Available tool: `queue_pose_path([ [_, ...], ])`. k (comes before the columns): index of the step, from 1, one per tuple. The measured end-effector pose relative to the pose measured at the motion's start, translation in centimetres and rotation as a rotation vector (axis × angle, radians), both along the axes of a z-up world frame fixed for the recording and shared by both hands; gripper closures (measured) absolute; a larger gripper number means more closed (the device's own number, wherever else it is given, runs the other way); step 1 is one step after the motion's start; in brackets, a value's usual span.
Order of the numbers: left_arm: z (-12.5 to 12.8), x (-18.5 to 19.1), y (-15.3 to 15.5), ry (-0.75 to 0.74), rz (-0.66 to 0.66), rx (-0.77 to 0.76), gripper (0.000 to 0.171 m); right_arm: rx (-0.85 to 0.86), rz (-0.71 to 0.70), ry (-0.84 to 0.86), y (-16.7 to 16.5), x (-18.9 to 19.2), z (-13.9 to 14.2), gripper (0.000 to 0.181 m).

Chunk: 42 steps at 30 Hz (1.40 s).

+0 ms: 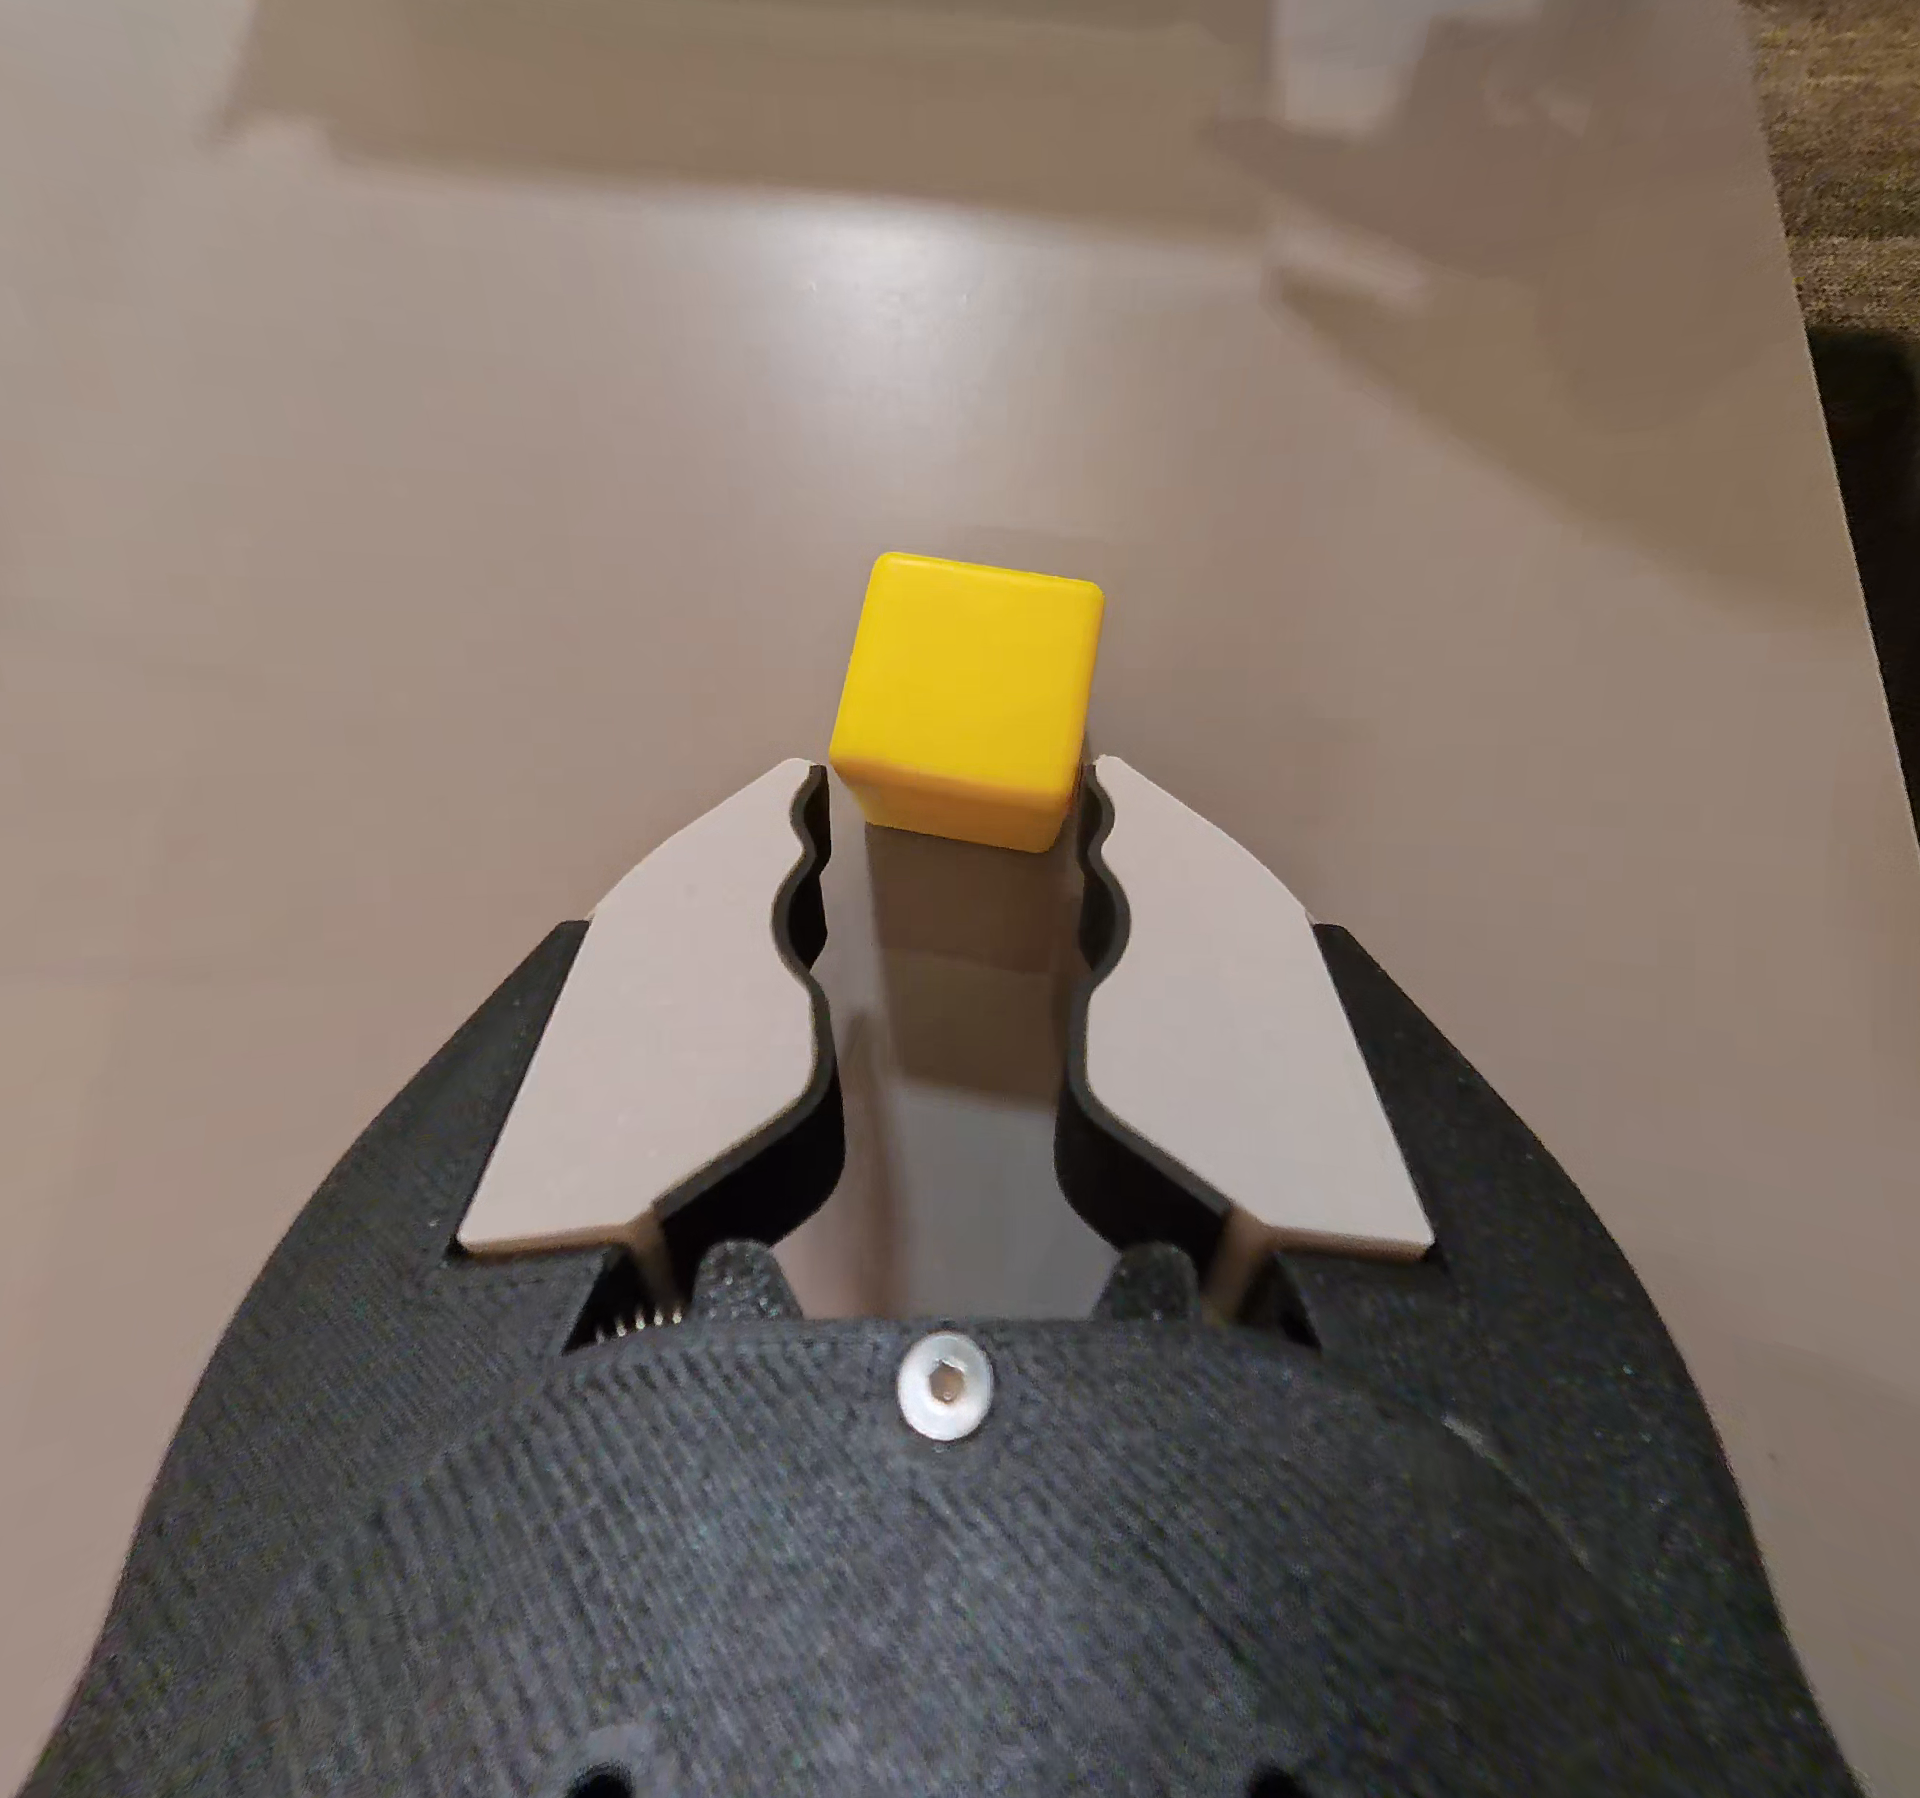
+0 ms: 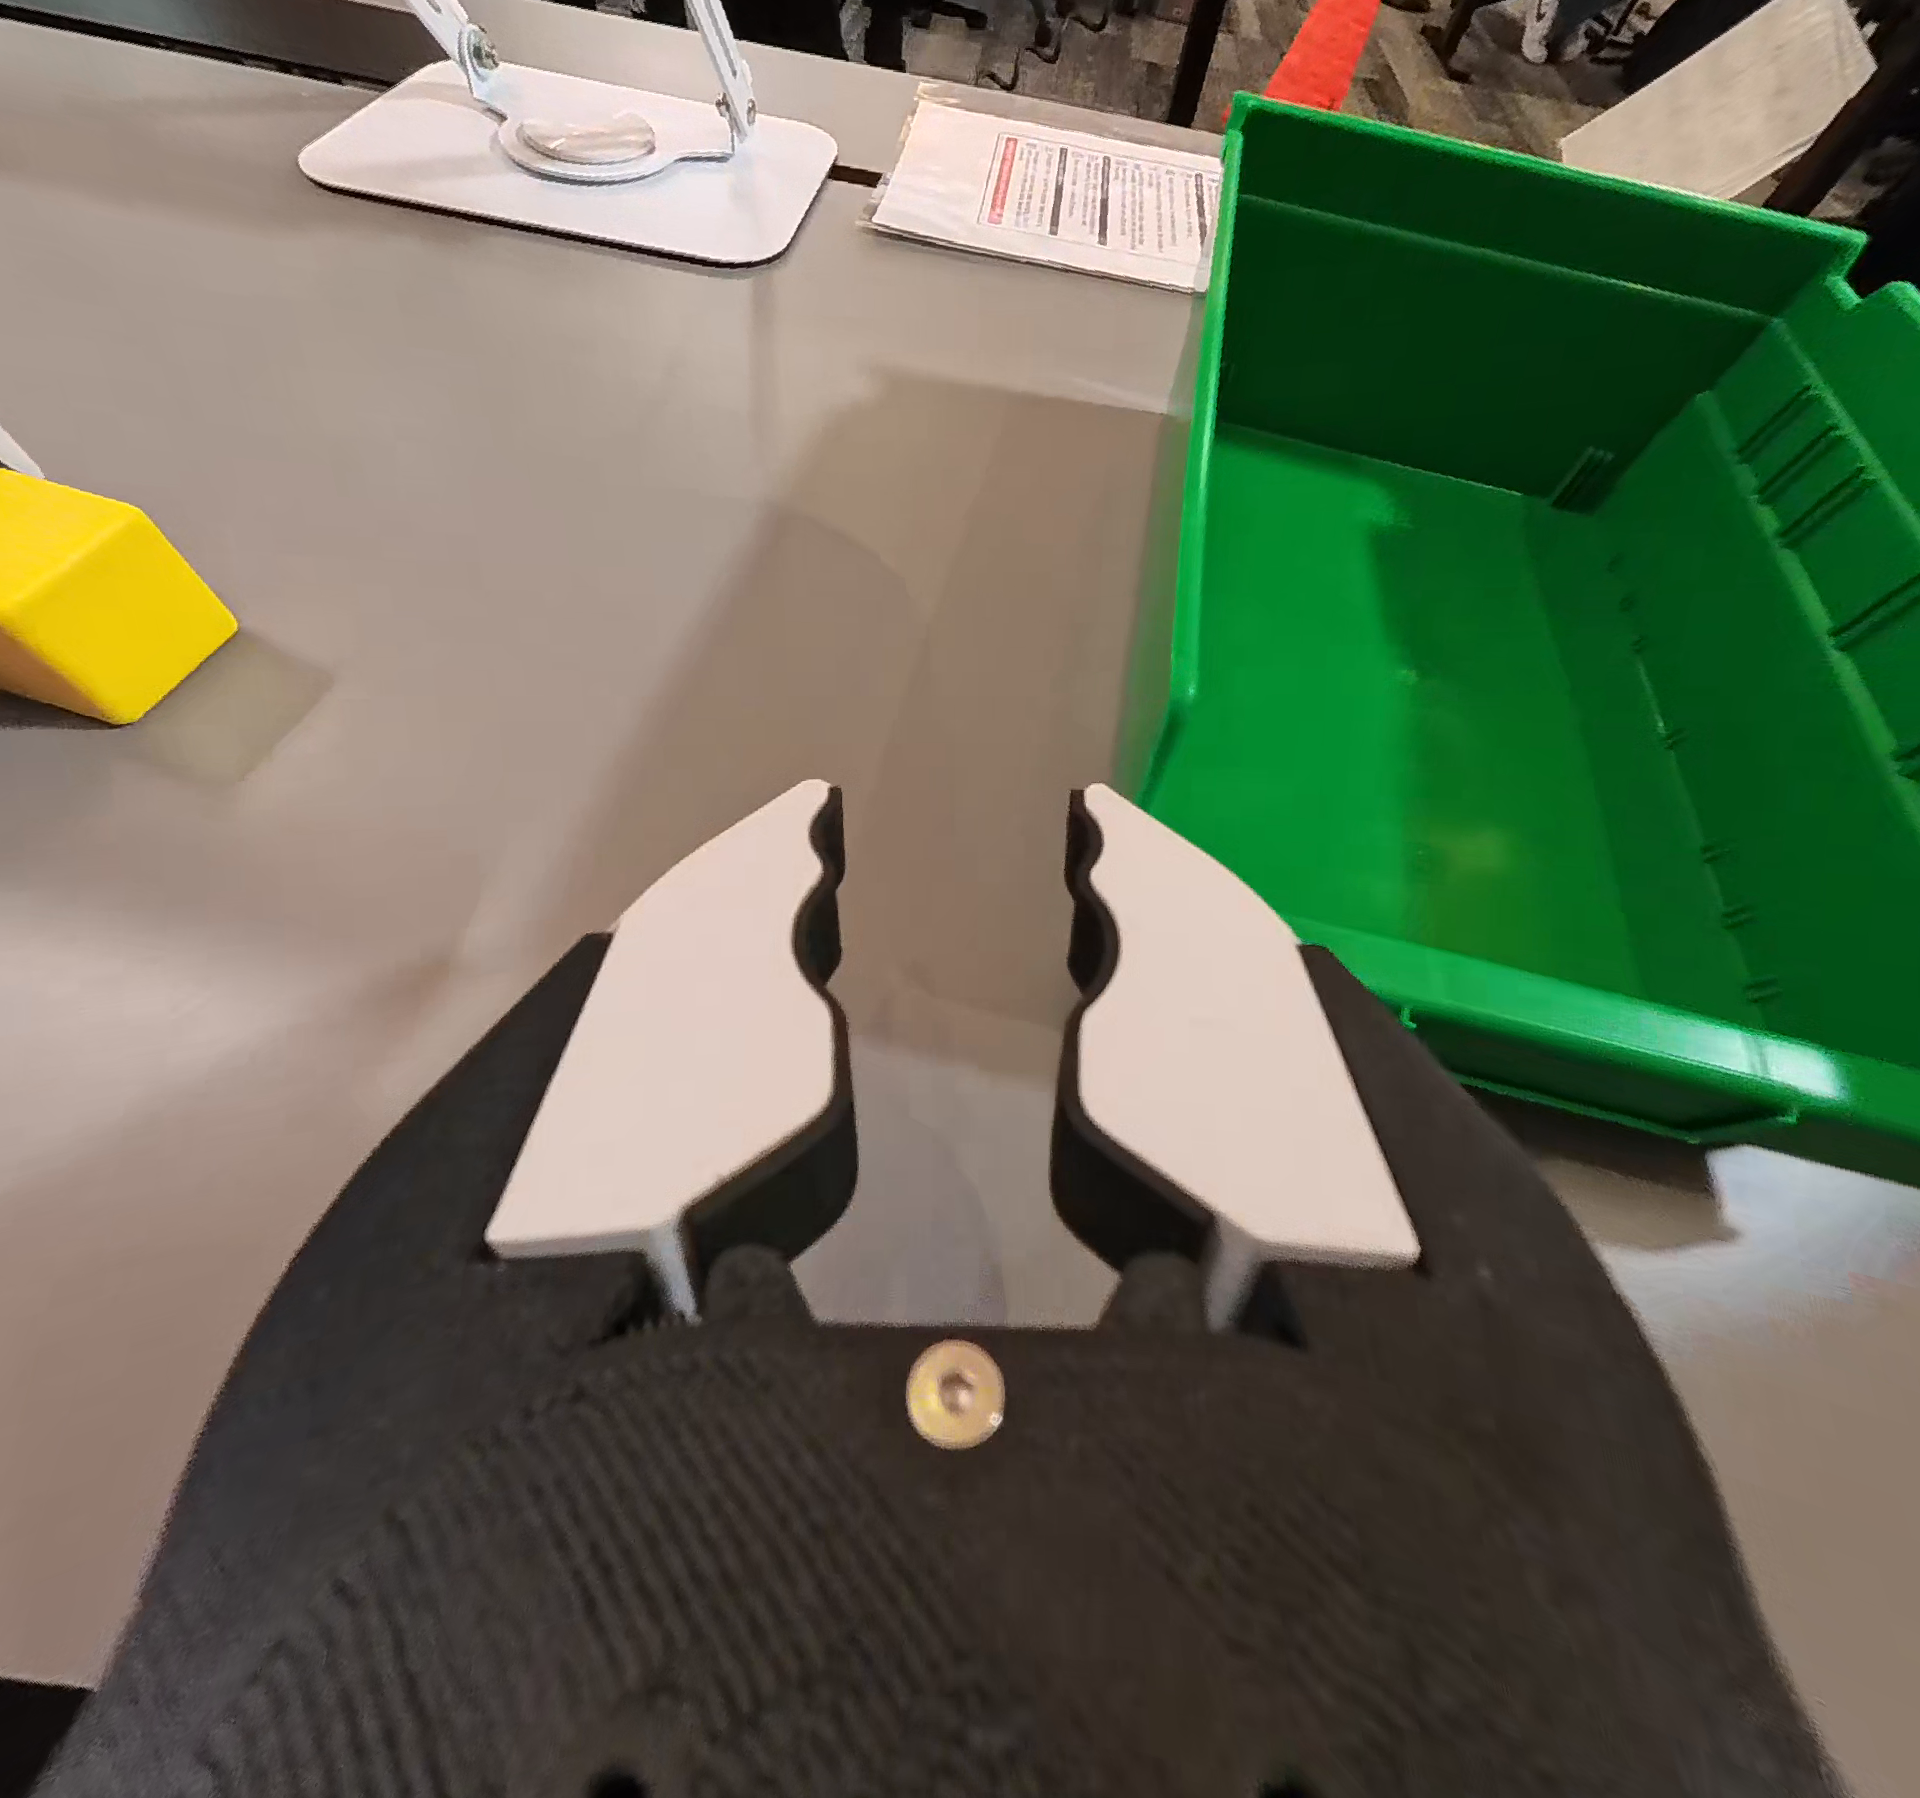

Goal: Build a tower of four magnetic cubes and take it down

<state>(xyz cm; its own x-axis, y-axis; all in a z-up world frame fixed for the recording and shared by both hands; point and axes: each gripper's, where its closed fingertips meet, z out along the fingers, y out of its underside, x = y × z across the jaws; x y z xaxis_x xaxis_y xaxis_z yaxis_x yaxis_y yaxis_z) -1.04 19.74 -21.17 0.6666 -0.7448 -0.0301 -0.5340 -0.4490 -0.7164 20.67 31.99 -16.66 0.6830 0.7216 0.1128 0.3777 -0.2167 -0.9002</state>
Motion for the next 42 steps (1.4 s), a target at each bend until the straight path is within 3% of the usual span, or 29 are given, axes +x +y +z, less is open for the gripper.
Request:
queue_pose_path([
  [9, -0.1, -0.1, -0.3, -0.001, 0.004, -0.014, 0.126, -0.009, -0.029, 0.0, 0.4, 0.6, 0.0, 0.14],
  [13, -0.1, -0.1, -0.4, 0.0, 0.005, -0.015, 0.126, -0.028, -0.008, 0.015, 0.0, 0.2, 0.0, 0.133],
  [42, -1.1, 2.1, -2.7, 0.025, -0.076, -0.093, 0.136, -0.045, 0.076, -0.018, -1.4, -2.0, -0.6, 0.133],
])
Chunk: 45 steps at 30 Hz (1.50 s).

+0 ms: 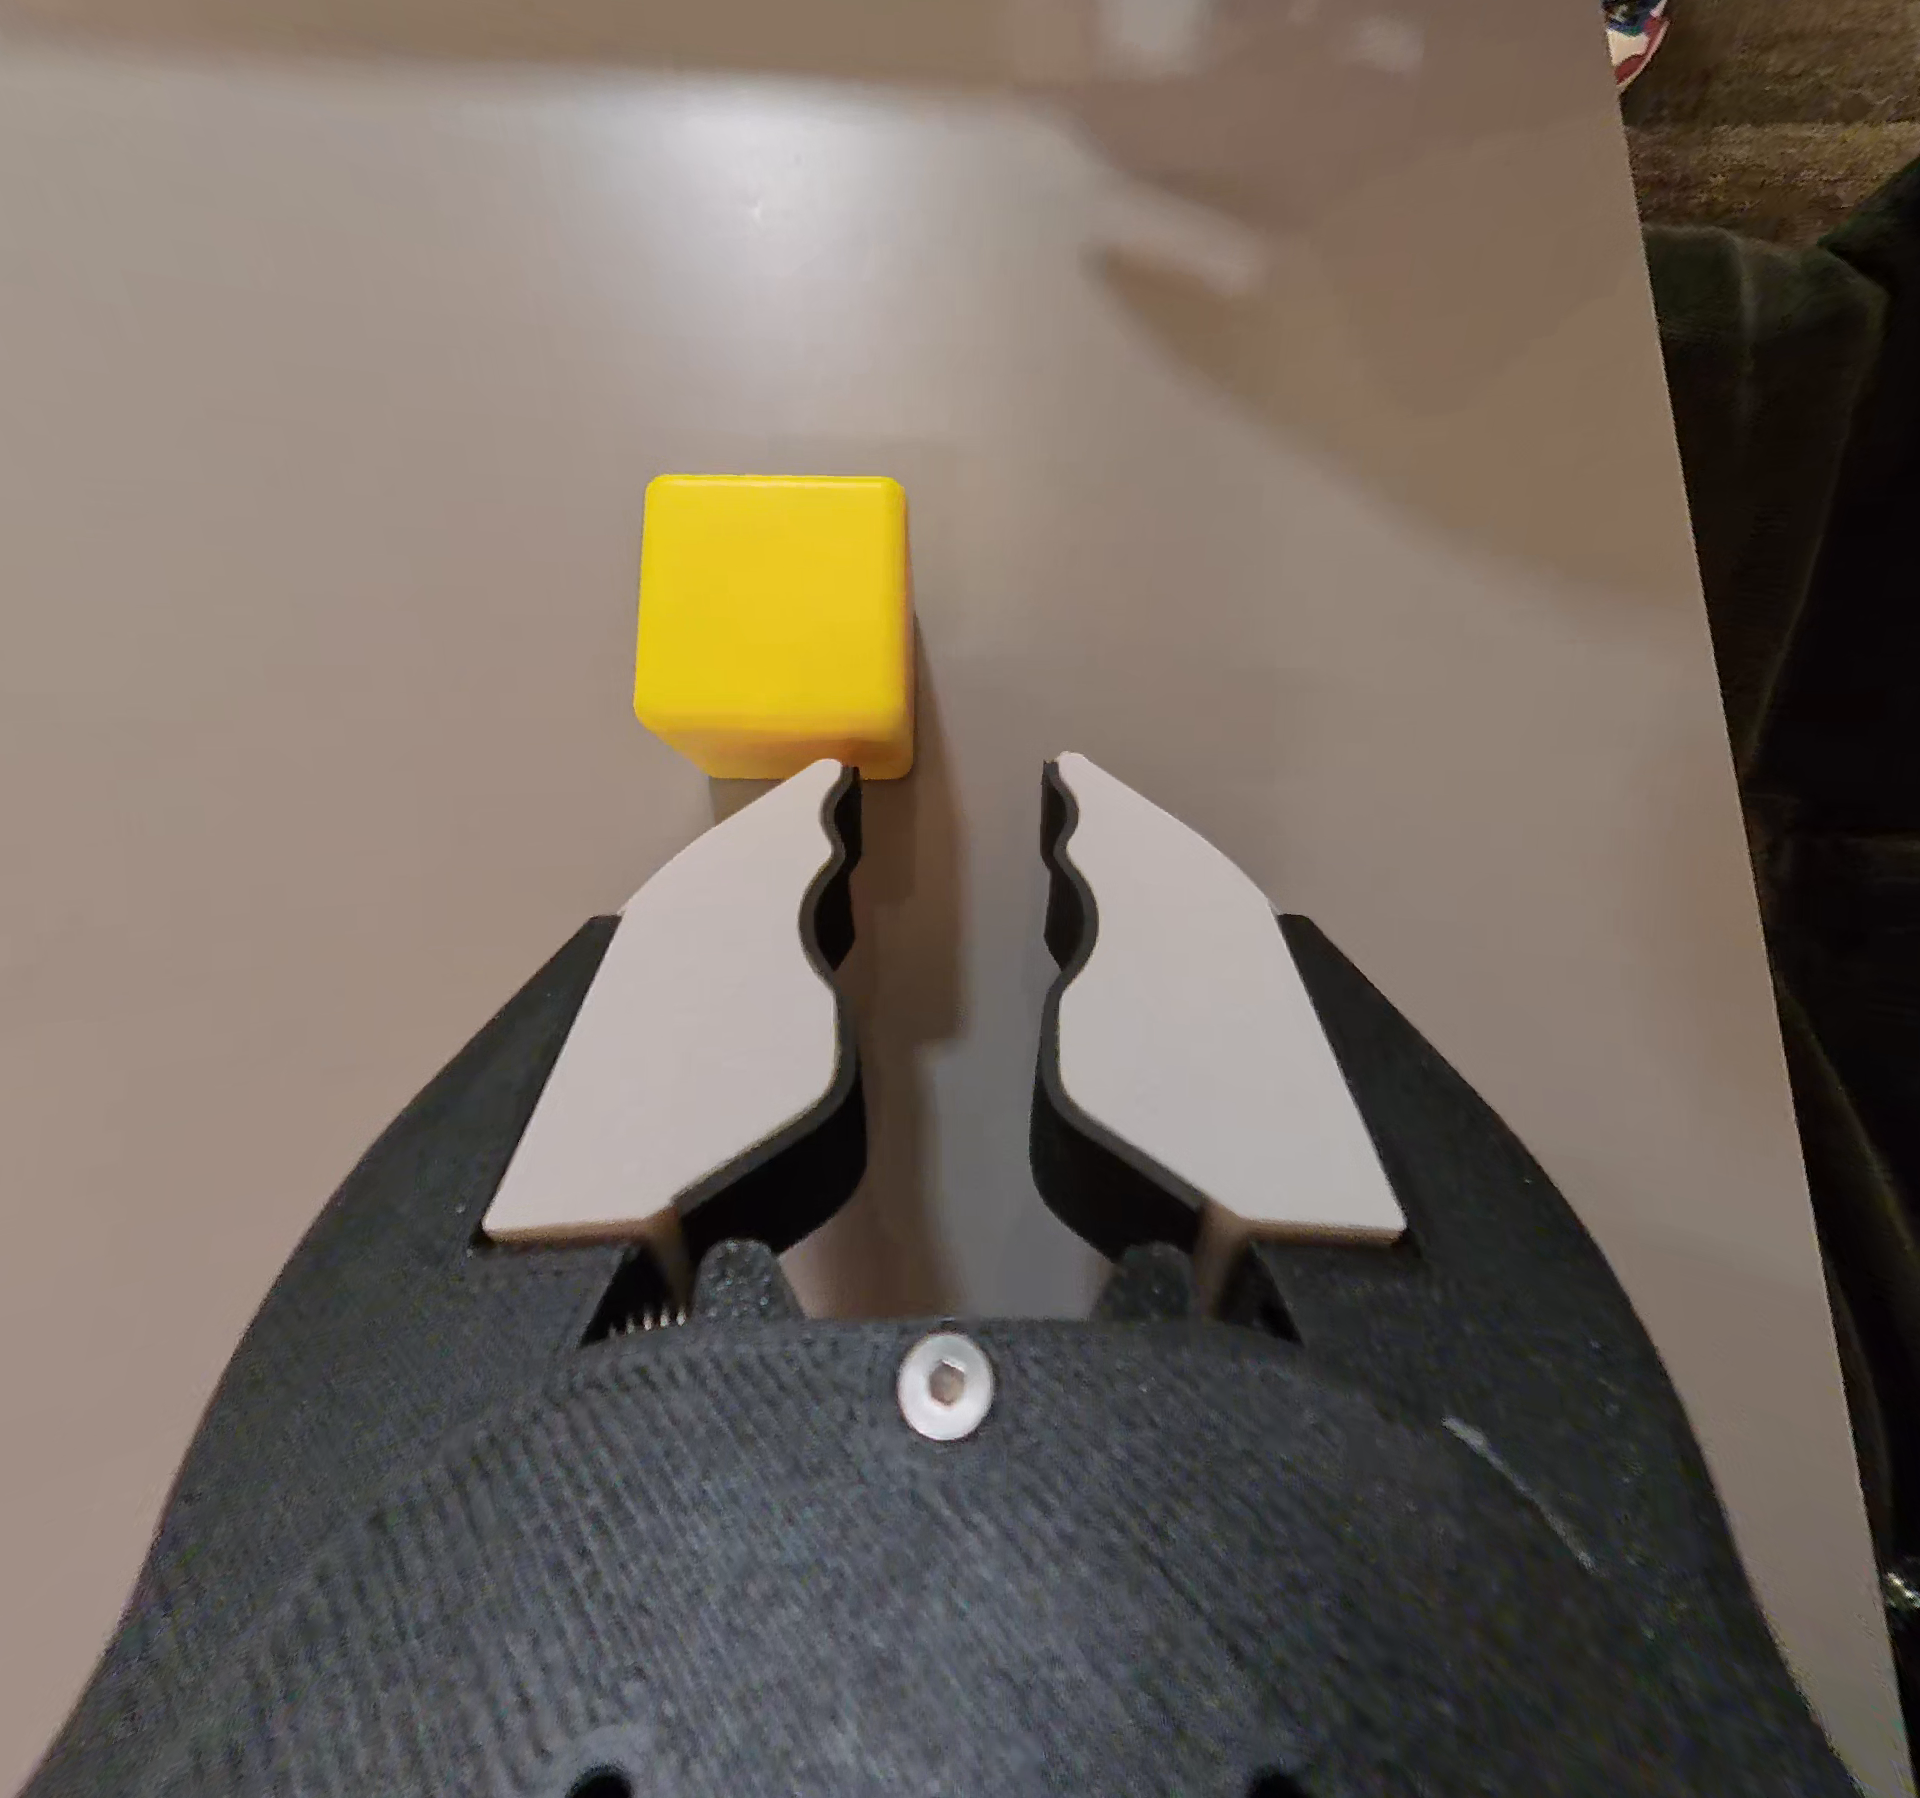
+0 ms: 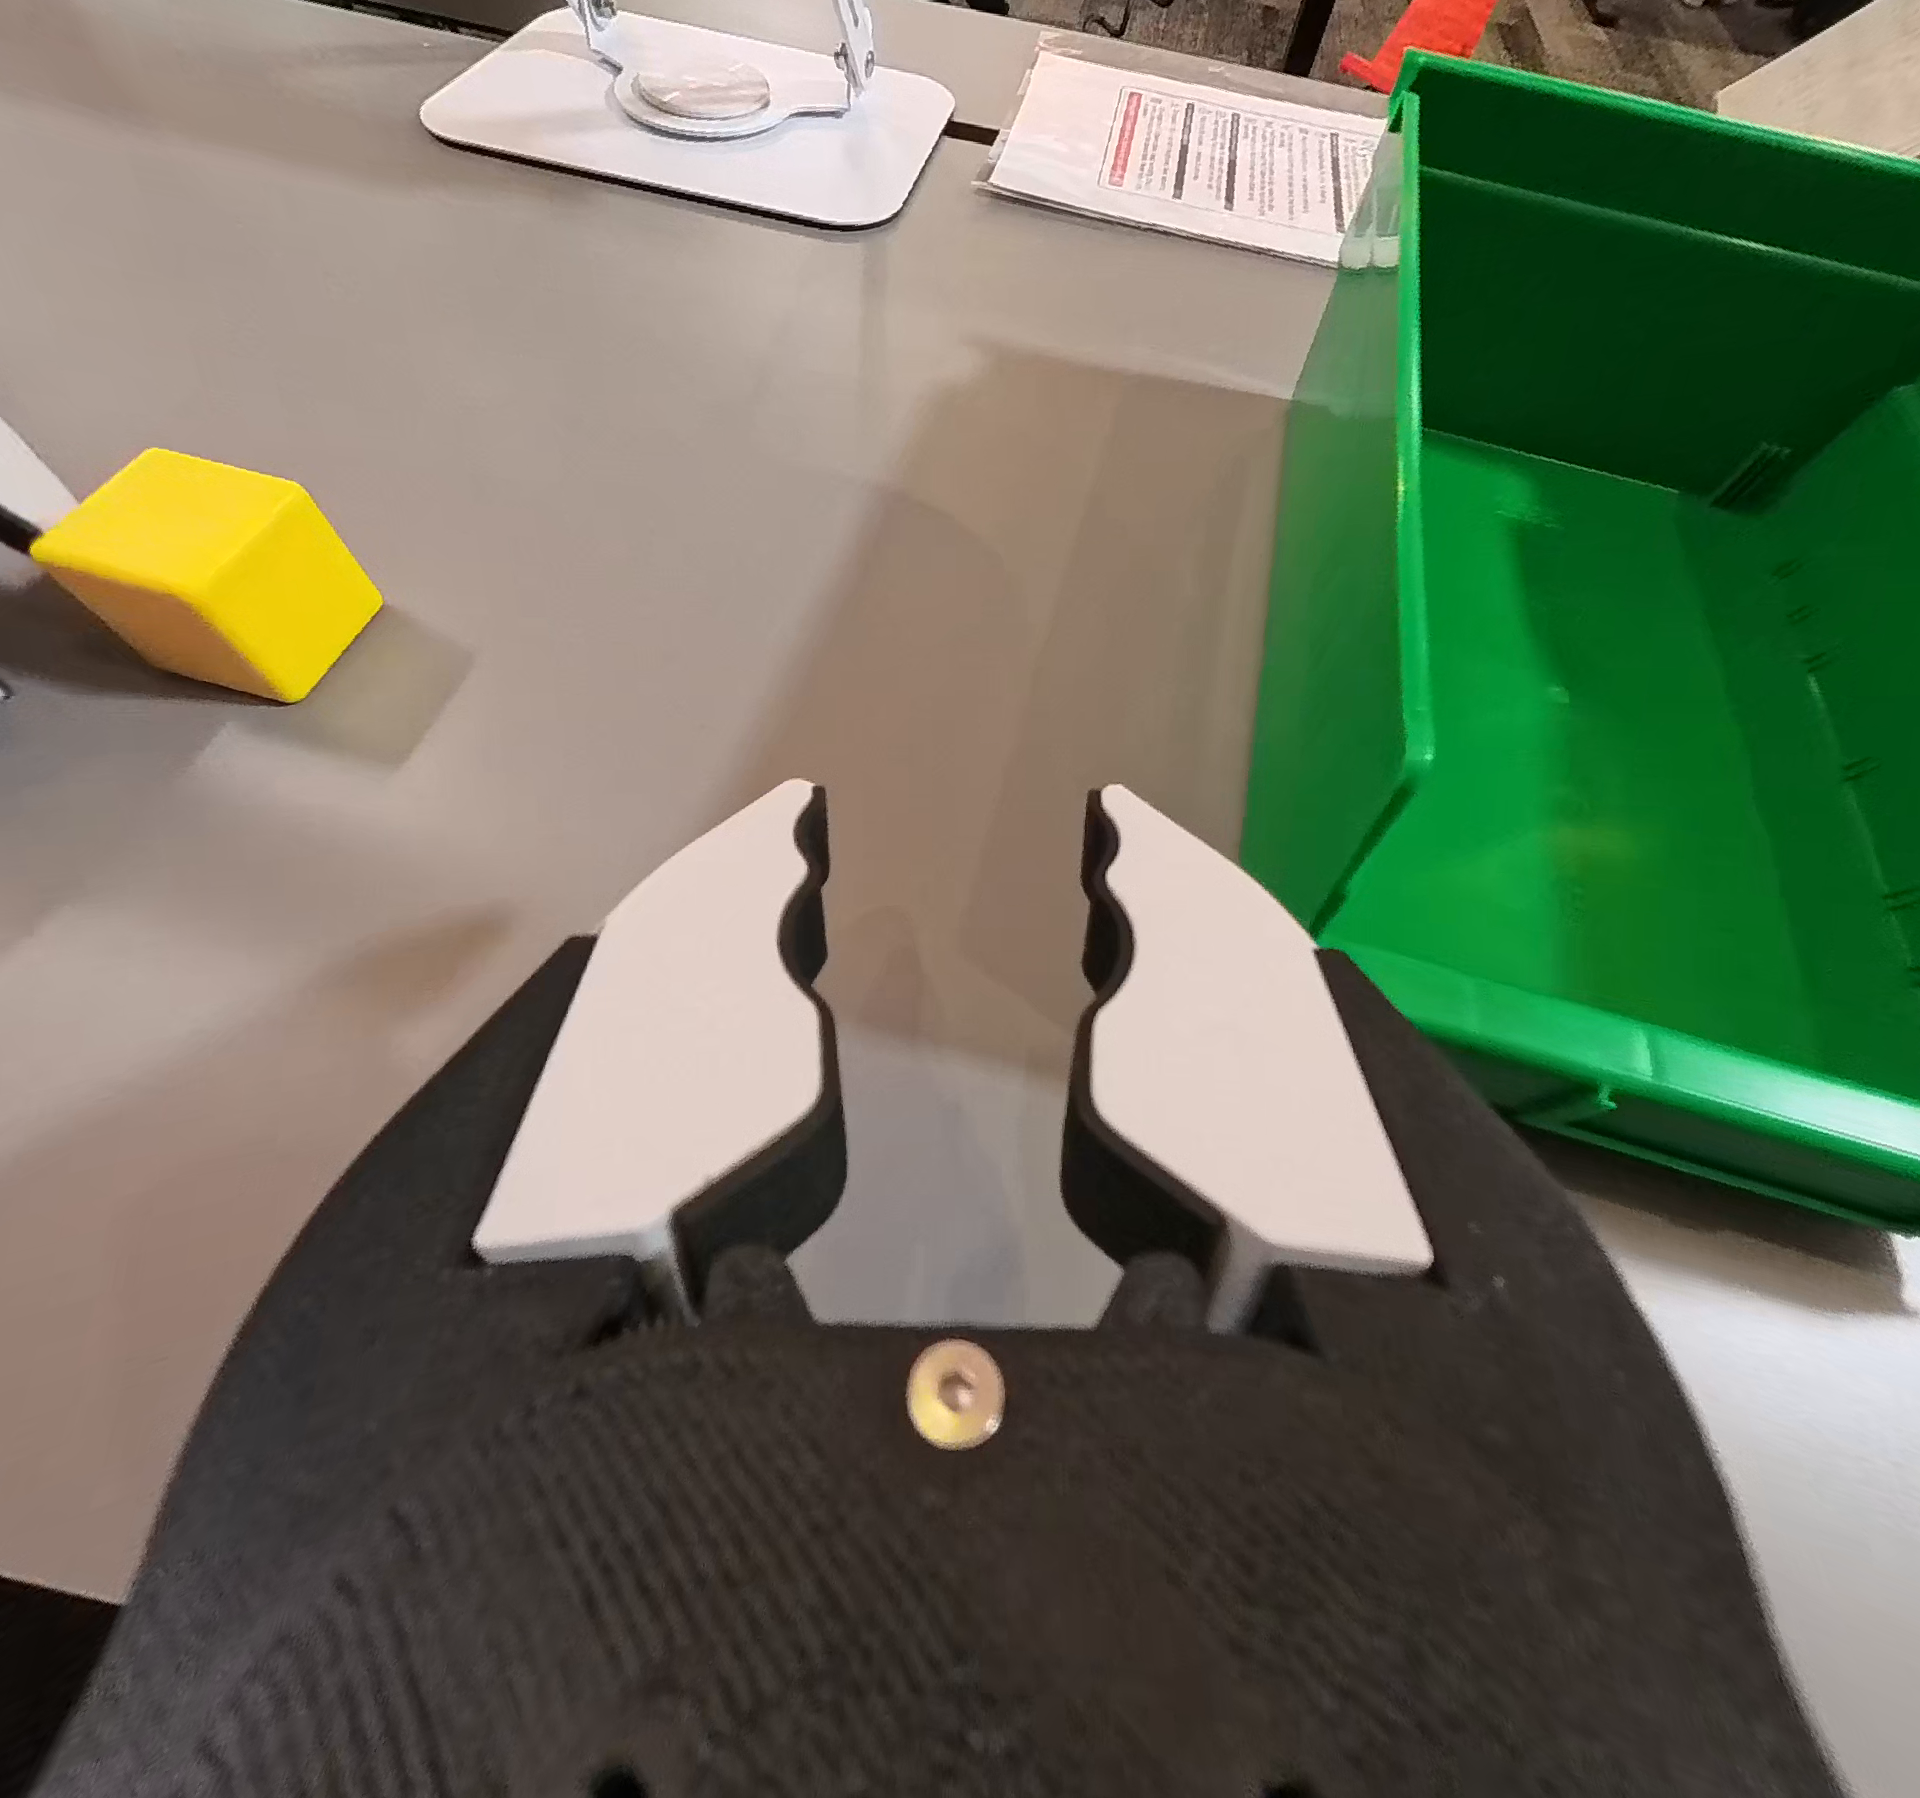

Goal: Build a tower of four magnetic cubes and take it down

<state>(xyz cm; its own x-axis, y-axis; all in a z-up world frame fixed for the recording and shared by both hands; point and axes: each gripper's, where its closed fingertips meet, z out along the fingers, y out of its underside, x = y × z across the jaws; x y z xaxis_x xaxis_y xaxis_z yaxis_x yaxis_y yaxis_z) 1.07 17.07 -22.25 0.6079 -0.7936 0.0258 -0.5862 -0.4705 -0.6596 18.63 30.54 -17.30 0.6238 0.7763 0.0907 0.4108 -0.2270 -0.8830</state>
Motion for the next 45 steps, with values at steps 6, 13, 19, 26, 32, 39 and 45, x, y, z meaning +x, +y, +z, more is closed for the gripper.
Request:
queue_pose_path([
  [6, 0.1, -0.6, -0.3, -0.015, 0.012, -0.018, 0.14, -0.013, -0.001, -0.007, 0.1, 0.1, -0.3, 0.133],
  [13, 2.0, -1.3, -0.6, -0.09, 0.051, -0.02, 0.14, -0.046, 0.001, -0.005, 0.0, 0.1, -0.7, 0.132],
  [19, 13.8, -4.1, -1.1, -0.372, 0.194, 0.2, 0.127, -0.102, 0.024, 0.032, -0.1, -0.8, -0.9, 0.132],
  [26, 23.1, -22.2, -7.8, -0.267, 0.854, 0.566, 0.129, -0.166, 0.098, 0.036, -0.9, -3.2, -1.5, 0.132],
  [32, 16.3, -35.2, -15.6, -0.433, 1.433, 0.393, 0.124, -0.175, 0.161, 0.012, -1.6, -5.5, -1.9, 0.131],
  [39, 7.2, -35.9, -14.7, -0.32, 1.511, 0.106, 0.117, -0.151, 0.182, -0.029, -1.9, -6.0, -2.2, 0.131],
  [45, 3.0, -35.2, -13.2, -0.261, 1.498, -0.022, 0.115, -0.171, 0.164, 0.003, -1.6, -5.5, -2.0, 0.131],
])
